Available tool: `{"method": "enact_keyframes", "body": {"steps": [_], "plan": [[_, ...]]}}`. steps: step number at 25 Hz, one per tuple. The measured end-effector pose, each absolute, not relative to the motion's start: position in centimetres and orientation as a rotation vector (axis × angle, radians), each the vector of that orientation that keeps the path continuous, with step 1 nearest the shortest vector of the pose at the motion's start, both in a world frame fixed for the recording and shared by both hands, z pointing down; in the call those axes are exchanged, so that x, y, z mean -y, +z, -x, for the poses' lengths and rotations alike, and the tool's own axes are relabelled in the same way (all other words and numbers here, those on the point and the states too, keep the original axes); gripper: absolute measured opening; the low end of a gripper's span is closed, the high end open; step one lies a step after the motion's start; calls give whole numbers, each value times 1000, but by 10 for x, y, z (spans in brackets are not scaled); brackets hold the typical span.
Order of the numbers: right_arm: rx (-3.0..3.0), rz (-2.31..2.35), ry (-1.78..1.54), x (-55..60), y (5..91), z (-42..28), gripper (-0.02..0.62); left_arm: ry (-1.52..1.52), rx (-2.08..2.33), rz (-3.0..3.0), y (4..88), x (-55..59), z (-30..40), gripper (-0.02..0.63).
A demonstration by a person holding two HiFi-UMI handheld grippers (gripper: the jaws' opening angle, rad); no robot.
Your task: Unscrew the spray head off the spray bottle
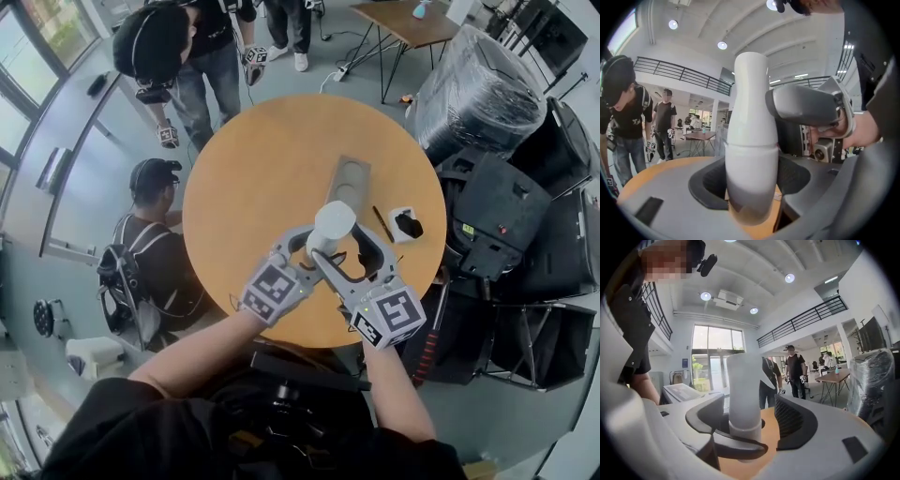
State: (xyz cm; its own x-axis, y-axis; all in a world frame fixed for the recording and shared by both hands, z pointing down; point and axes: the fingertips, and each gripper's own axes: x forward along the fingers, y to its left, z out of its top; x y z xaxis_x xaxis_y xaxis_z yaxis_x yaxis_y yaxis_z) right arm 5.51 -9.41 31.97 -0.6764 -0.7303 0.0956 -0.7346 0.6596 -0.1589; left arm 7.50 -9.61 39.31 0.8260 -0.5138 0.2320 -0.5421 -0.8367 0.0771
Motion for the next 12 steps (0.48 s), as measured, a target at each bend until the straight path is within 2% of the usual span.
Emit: {"method": "enact_keyframes", "body": {"steps": [7,10,12], "plan": [[2769,-1350,276,102,319,-44,319,361,953,-2856,395,98,-81,305],[2761,-1370,244,101,317,-48,255,348,942,-2876,394,92,-86,305],[2792,-1322,230,97,316,-48,252,327,897,-2891,393,88,-88,305]]}}
